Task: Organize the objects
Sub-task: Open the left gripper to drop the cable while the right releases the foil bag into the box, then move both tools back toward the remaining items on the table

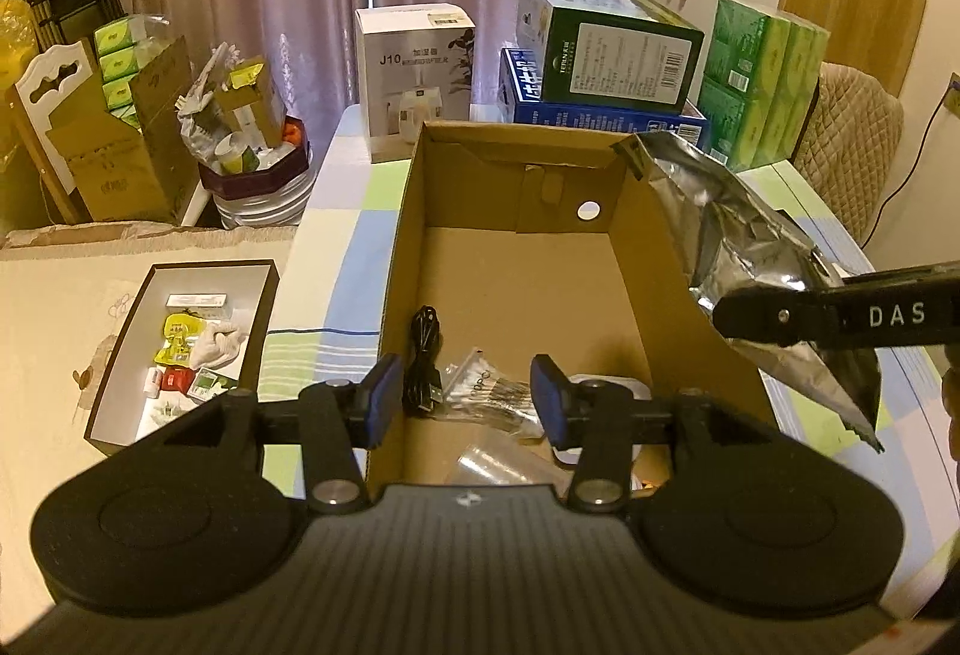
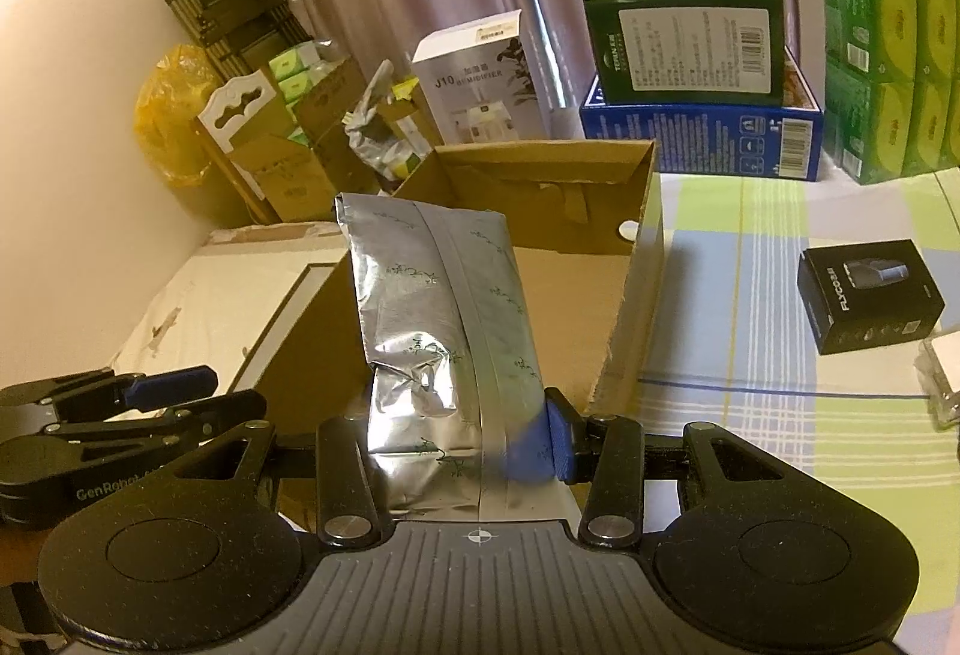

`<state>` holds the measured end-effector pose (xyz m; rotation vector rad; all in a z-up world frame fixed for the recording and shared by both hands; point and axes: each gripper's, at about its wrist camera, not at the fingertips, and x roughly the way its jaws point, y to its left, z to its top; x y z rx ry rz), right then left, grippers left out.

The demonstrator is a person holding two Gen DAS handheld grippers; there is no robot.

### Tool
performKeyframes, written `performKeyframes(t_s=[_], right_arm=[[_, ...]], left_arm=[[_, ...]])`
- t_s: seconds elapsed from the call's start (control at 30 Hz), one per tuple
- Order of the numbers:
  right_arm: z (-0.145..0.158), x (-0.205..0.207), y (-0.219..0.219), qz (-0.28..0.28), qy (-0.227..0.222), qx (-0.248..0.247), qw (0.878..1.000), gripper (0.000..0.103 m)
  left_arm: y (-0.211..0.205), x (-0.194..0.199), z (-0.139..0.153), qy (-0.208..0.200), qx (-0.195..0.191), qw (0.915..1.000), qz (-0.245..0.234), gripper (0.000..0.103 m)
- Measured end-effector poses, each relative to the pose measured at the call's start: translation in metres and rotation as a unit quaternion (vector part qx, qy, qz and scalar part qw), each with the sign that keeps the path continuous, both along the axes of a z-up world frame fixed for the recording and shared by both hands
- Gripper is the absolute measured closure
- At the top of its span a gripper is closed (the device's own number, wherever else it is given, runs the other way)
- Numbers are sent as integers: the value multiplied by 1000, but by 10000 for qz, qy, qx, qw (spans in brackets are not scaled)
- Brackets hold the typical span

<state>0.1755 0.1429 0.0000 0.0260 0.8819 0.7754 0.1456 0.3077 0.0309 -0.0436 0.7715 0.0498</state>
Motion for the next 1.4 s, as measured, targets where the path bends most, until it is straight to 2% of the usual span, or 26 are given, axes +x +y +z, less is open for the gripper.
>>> performKeyframes(t_s=[0.3,0.47,0.53,0.57,0.6,0.73,0.83,1.0,1.4], right_arm=[[-5,2,11,-6,11,-24,10000,62],[-9,9,14,-86,95,181,9998,60],[-9,12,13,-120,93,368,9992,45],[-7,13,11,-168,58,434,9989,29],[-6,12,9,-219,-1,490,9986,27],[-4,12,-3,-343,19,509,9981,27],[-4,6,-17,-432,25,476,9979,27],[-4,-7,-46,-642,98,442,9969,27],[11,-50,-124,-997,-11,349,9944,27]], left_arm=[[3,-1,0,-38,-8,10000,16,61],[5,-1,-1,-52,-32,10000,49,59],[6,-1,-1,-50,-33,10000,68,59],[7,-2,-1,-51,-34,9999,80,59],[8,-3,-1,-56,-40,9999,94,58],[7,-10,1,-100,-88,9998,159,54],[3,-17,2,-119,-158,9996,212,46],[-10,-29,5,-144,-293,9992,251,43],[-63,-63,24,-296,-407,9985,210,27]])
